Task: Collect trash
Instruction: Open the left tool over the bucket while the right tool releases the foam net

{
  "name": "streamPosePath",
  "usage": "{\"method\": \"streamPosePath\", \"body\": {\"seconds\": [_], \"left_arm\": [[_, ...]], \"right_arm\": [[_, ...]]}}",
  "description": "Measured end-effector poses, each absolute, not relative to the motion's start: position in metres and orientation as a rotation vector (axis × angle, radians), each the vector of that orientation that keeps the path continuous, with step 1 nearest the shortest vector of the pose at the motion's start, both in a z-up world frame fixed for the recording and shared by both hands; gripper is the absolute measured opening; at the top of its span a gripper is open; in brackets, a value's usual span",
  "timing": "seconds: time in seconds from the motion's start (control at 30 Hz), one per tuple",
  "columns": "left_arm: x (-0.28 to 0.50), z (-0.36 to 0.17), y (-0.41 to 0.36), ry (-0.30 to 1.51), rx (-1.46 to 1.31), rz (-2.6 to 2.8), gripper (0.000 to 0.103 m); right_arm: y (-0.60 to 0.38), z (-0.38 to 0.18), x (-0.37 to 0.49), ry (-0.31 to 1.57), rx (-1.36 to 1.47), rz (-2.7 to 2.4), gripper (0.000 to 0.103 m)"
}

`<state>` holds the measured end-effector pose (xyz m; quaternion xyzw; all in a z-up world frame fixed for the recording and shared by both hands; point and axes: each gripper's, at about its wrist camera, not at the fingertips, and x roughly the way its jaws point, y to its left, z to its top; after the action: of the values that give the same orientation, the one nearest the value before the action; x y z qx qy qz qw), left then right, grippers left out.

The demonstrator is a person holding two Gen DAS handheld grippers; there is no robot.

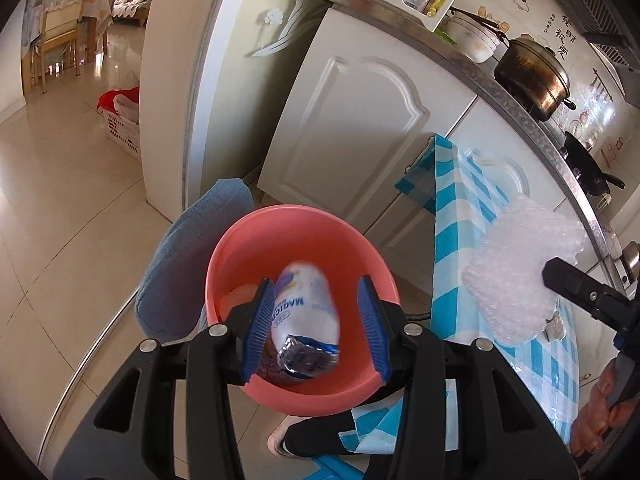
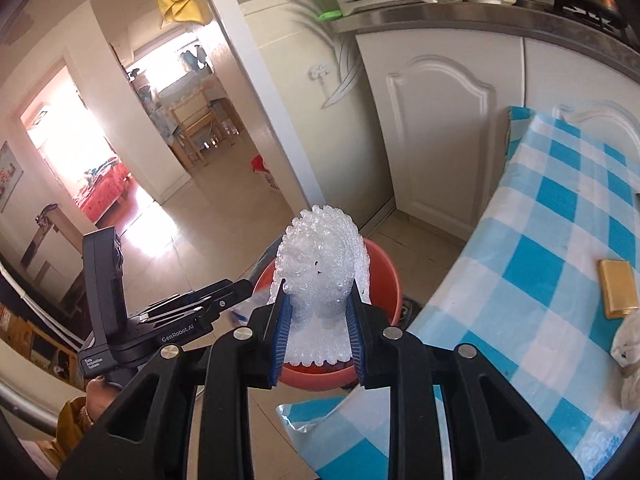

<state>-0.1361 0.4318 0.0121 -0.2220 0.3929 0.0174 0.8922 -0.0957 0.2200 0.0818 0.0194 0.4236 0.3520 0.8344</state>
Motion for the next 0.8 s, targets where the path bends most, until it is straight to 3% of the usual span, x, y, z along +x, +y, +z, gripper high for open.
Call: {"method": "streamPosePath", "body": {"seconds": [0.27,0.57,0.7,0.8], "left_arm": [[-0.123,-0.008,0.431,0.867,-0.466,0.045,0.045],[-0.116,-0.024,0.432,0.904,-0.475,0.062,0.045],[-0.116,-0.026,0.434,0.907,-0.485,0.073,0.045],[-0.117,-0.026,0.435,0.907,-0.472,0.089,0.053]], "right_arm": [[0.252,0.045,-0.070,0.998,0.008,0.758,0.028],[0.259,0.028,-0.059,1.037,-0.003,0.754,0.037],[0.260,0.025,-0.056,1.050,0.024,0.751,0.054],[0.258,0.022,-0.053,1.048,0.044,0.739,0.062]]}}
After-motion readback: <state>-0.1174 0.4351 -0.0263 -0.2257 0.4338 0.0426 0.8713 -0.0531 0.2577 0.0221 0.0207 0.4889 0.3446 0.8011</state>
